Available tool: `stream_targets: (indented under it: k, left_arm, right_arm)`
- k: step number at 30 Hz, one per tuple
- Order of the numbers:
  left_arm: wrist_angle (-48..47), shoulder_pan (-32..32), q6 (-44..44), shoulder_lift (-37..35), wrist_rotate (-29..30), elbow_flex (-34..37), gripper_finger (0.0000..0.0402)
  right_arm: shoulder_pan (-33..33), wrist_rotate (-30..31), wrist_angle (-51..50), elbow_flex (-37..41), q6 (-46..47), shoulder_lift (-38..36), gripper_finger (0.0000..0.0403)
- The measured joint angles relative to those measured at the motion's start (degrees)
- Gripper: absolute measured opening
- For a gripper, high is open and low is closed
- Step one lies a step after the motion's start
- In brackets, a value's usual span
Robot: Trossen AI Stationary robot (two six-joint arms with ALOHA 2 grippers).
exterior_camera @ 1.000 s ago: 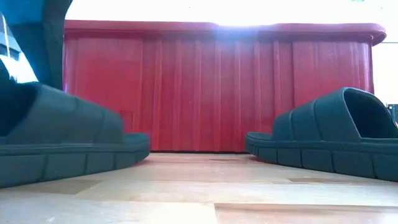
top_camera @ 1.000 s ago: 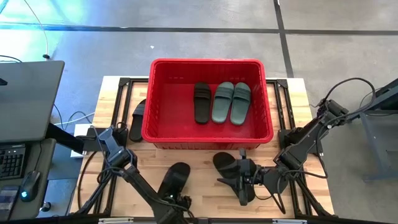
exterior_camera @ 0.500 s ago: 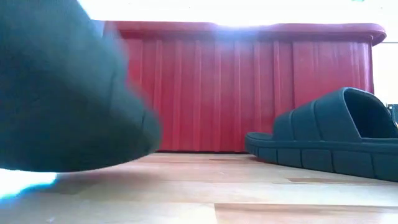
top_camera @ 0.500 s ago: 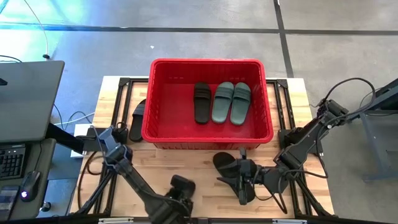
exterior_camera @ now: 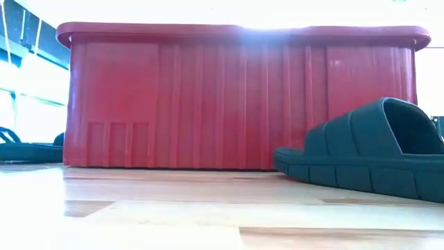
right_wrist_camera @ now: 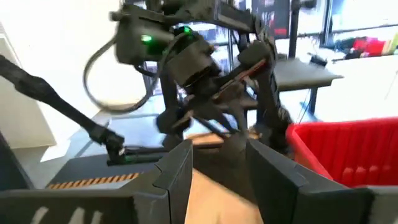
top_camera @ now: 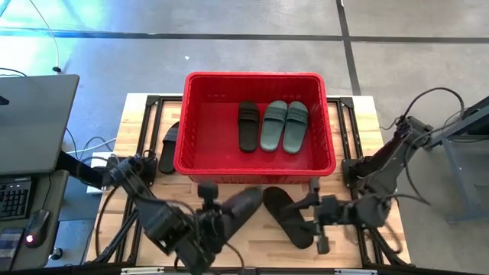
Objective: Pick and place slides into bin
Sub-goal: Put the black slide into the red container
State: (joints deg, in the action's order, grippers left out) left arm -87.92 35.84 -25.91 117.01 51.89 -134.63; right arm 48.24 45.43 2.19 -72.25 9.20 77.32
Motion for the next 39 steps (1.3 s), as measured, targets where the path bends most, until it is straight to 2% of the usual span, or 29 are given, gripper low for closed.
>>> stream_targets:
  k: [5,10,12,15,18,25,28,32,39]
  left_arm:
    - [1.04,-3.89,4.40,-3.99,12.81,-0.30,0.0000]
    - [-1.62,-12.86,7.57,-6.85,18.54,-0.35,0.0000]
    - [-2.15,-17.76,9.10,-7.08,17.44,-0.35,0.0000]
    - [-2.12,-25.72,11.97,-7.08,12.64,-0.31,0.0000]
    - [-2.05,-33.91,14.85,-6.48,7.31,0.94,0.0000]
    - [-2.11,-48.24,16.73,-6.21,-0.77,13.72,0.0000]
    - [-1.21,-52.09,18.71,-6.17,-1.03,19.91,0.0000]
    - [6.40,-54.90,21.31,-6.10,-2.98,29.39,0.0000]
    - [25.06,-57.65,28.64,-6.12,-9.56,43.59,0.0001]
  right_arm:
    - [1.25,3.71,-0.16,0.00,-7.10,-3.14,0.0138]
    - [1.15,4.33,-0.17,0.00,-12.80,-4.39,0.0138]
    - [0.74,4.32,-0.23,0.00,-14.75,-4.39,0.0138]
    - [0.17,4.78,0.12,0.00,-15.73,-4.41,0.0138]
    - [-0.24,8.57,1.85,0.00,-16.02,-4.47,0.0138]
    - [-0.26,17.06,2.32,0.00,-23.26,-4.97,0.0138]
    - [-0.63,19.91,3.82,0.00,-27.70,-5.05,0.0138]
    - [-2.09,24.87,7.27,0.00,-31.62,-5.05,0.0138]
    - [-6.10,24.28,9.82,0.00,-33.89,-5.11,0.0138]
